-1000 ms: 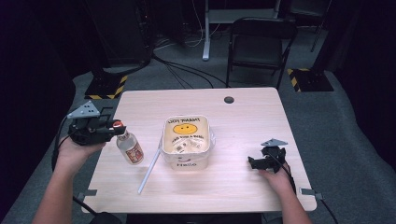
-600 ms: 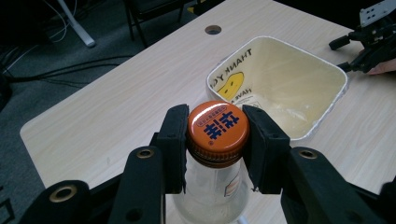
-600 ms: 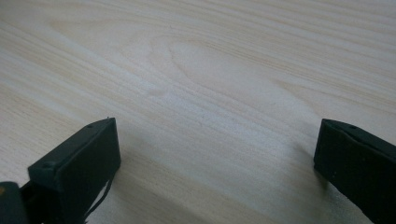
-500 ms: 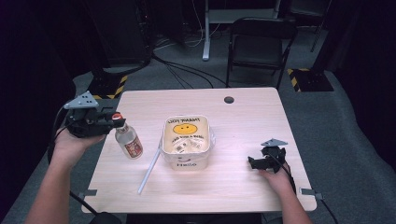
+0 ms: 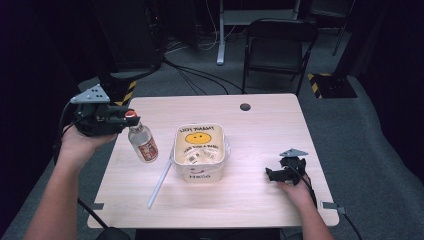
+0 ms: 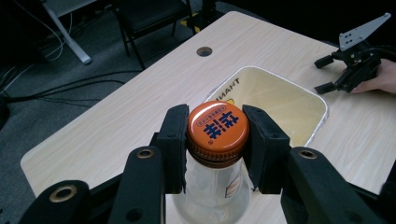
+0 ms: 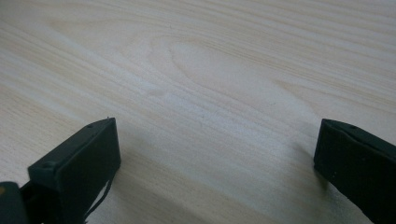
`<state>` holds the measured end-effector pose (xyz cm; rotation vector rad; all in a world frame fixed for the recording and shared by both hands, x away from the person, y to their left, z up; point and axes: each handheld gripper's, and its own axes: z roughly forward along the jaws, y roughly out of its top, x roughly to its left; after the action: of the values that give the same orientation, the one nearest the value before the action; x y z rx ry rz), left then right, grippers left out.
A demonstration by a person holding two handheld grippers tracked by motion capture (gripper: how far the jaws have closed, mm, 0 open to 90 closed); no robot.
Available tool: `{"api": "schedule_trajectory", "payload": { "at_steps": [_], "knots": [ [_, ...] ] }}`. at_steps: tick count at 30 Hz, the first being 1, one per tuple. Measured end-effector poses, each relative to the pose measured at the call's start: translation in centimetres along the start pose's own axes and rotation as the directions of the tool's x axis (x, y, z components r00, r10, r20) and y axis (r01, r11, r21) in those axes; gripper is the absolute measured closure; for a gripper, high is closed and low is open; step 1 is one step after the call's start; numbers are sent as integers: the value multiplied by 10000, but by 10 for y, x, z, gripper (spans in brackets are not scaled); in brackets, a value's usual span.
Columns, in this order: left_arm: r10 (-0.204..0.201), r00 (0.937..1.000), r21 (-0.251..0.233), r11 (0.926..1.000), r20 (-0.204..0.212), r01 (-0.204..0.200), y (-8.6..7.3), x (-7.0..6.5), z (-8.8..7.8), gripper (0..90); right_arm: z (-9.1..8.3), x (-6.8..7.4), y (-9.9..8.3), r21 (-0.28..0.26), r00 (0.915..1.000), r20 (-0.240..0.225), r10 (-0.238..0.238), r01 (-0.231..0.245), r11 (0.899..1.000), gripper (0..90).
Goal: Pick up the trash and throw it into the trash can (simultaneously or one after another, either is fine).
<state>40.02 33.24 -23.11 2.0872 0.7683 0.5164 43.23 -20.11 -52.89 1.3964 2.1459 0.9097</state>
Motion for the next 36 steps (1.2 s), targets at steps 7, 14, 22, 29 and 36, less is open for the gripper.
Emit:
{"api": "schedule_trajectory", "payload": {
  "at_steps": [7,14,22,29,36],
  "knots": [
    [132,9999,-29,9999,52,-132,12,-4,1,625,0,0,0,1,10000,3,1,-1,10000,0],
    [308,9995,-109,9995,99,-307,27,-7,1,626,0,0,0,-2,10000,1,-2,2,10000,0],
    [472,9983,-273,9986,328,-463,46,-14,8,626,0,0,0,-2,10000,-1,8,-8,10000,0],
    [646,9964,-308,9975,541,-630,59,-22,21,626,0,0,0,17,10000,-22,-40,40,10000,0],
    [634,9959,-496,9969,649,-603,68,-25,33,625,0,0,0,-1,10000,5,11,-11,10000,0]
  ]
}}
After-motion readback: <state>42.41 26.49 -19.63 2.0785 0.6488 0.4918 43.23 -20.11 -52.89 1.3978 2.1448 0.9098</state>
